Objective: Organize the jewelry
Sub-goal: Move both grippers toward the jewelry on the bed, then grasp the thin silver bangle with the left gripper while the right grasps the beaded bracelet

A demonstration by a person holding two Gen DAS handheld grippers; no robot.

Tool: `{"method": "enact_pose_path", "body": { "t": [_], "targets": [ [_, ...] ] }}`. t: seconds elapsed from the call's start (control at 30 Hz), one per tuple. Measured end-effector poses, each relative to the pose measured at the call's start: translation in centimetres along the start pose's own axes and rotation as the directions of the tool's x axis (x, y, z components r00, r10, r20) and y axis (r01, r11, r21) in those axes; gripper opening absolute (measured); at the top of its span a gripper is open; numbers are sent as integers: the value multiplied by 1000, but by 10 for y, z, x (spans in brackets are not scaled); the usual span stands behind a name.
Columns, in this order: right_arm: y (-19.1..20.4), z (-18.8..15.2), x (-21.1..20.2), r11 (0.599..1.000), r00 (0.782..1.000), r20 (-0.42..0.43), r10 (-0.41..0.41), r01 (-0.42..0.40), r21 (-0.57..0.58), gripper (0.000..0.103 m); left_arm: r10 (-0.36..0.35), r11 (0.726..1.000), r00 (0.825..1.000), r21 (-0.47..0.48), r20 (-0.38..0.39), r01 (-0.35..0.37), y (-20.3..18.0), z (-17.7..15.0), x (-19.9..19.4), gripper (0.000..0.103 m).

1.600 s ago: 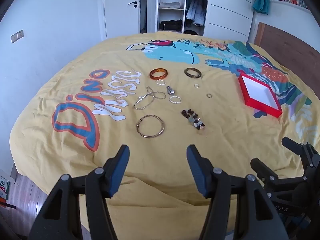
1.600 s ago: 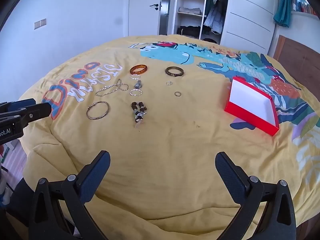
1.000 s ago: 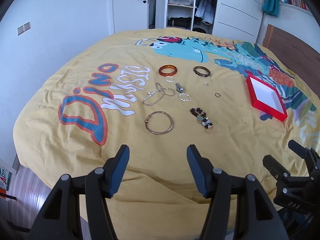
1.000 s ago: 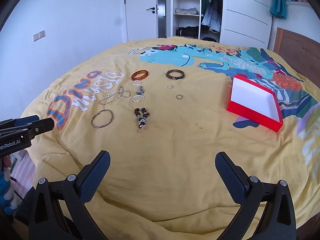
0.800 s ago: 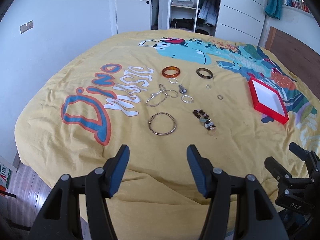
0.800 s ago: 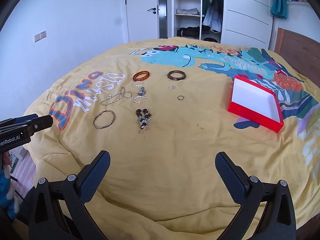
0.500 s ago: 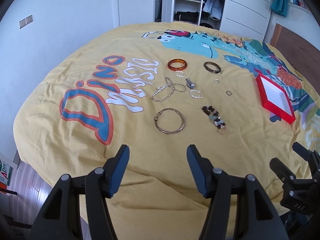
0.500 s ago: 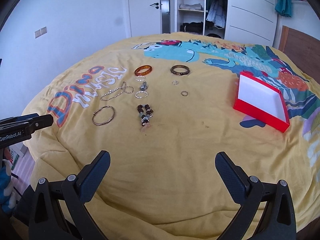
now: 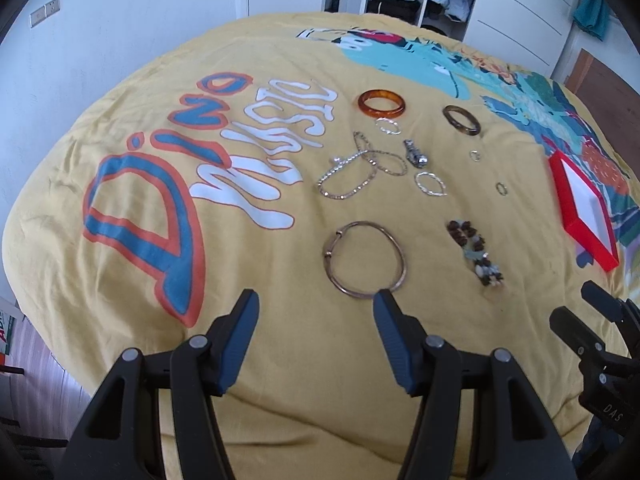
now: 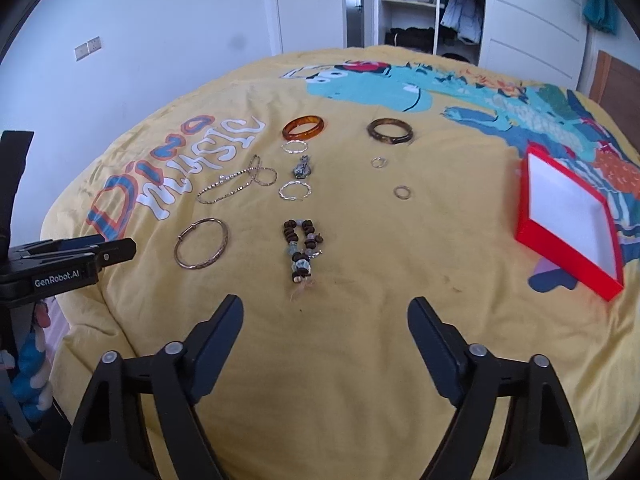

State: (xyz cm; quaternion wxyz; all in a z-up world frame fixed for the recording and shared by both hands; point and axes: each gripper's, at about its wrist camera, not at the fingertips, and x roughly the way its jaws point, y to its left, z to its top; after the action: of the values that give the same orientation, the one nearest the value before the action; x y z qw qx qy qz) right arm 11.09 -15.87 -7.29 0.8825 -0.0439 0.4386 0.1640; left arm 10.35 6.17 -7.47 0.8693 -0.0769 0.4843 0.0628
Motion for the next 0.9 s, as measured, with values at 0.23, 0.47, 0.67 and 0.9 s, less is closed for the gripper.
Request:
{"method": "enact_pose_path", "body": {
  "t": [0.23,0.47,0.67,0.9],
  "targets": [
    [6,22,54,998,996,-61,60,-61,-11,71,1,1000,999,-1,-42,-1,-4,14,39,55],
    [3,25,107,997,985,-153,74,-74,4,57,30,1000,994,-6,-108,-31,-7,16,72,45],
    [11,22,113,996,989,-142,37,-48,-71,36,79,997,991,9,-111,-78,-11,17,80,24],
    [3,19,93,995,987,-139,85,-91,-39,17,79,997,993,7,-93,-79,-12,18,69,5]
  ]
}}
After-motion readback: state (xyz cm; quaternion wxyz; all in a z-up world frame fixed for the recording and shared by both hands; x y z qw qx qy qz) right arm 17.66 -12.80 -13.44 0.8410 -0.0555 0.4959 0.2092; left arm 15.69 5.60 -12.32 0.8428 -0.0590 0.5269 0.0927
